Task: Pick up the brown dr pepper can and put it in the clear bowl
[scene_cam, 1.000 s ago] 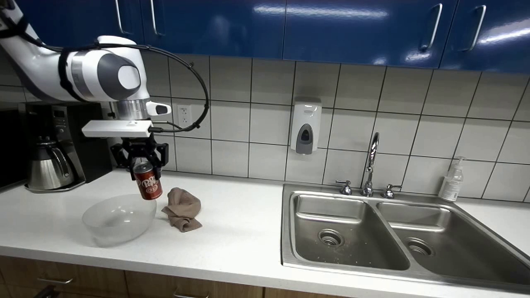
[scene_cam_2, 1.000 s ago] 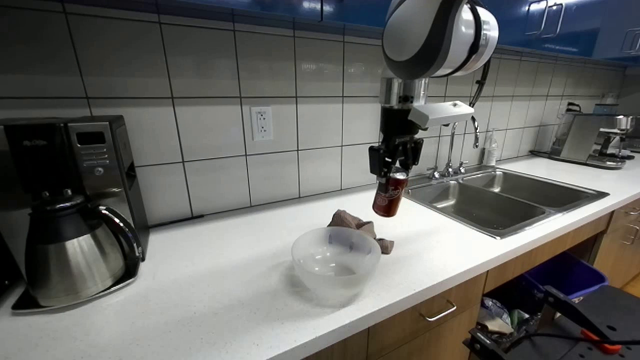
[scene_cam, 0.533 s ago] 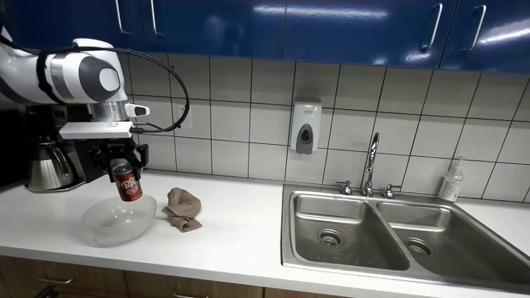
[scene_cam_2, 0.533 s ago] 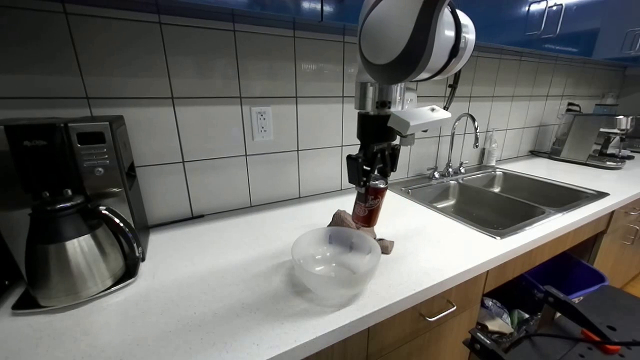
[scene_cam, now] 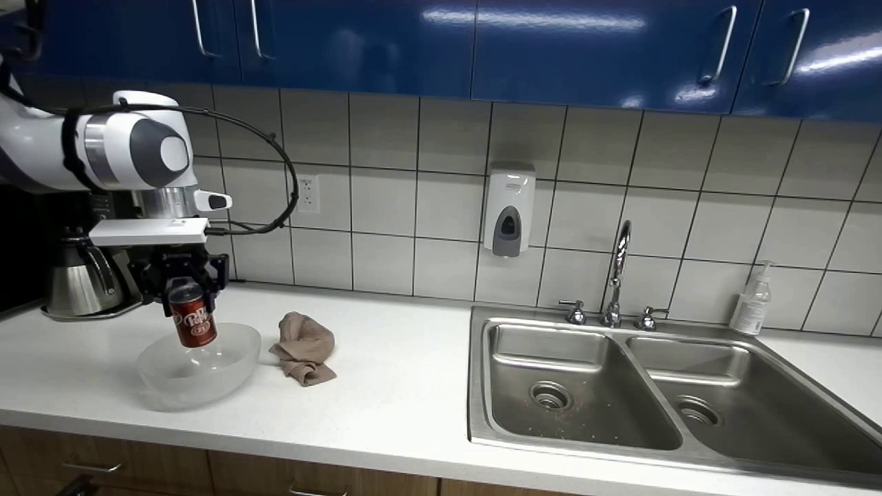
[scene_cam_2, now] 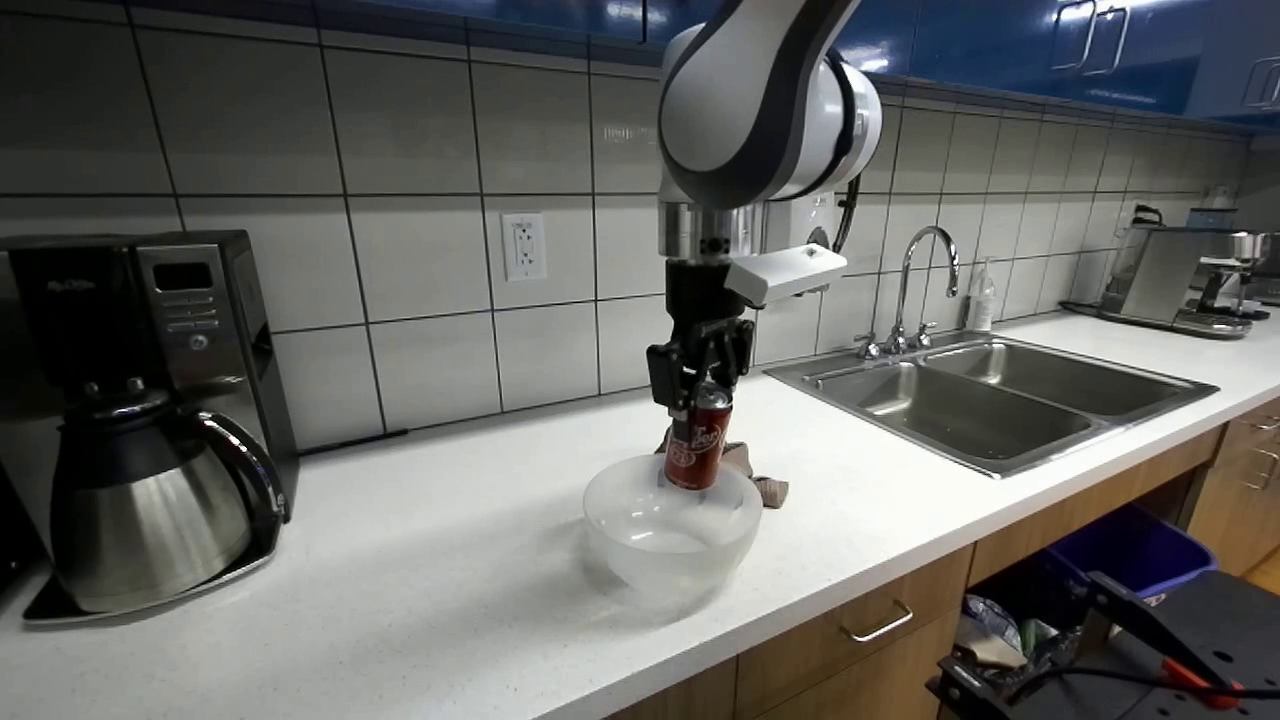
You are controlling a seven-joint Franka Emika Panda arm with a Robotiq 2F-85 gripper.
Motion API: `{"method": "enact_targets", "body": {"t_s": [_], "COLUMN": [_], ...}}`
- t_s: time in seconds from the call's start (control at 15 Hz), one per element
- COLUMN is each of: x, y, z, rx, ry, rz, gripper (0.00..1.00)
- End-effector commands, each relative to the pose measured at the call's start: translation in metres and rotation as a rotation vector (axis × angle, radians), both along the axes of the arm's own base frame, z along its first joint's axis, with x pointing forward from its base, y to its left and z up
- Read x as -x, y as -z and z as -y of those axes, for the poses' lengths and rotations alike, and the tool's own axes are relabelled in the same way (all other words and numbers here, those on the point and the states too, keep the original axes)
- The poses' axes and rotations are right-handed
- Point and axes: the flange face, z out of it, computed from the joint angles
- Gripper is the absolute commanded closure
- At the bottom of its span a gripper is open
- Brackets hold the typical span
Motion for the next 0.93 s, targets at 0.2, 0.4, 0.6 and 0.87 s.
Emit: {"method": "enact_targets", "body": {"t_s": [0.2,0.4,0.6,0.87], "x": [-0.029,-0.037,-0.043,-0.052], "y": [0.028,0.043,0.057,0.074], "z": [-0.019,-0.021,-0.021,-0.020], "rx": [0.007,0.008,0.009,0.016], "ry": [-0.007,-0.007,-0.005,0.004], "rz": [-0.032,-0.059,-0.080,-0.100], "gripper": [0.62,0.62,0.62,0.62]}}
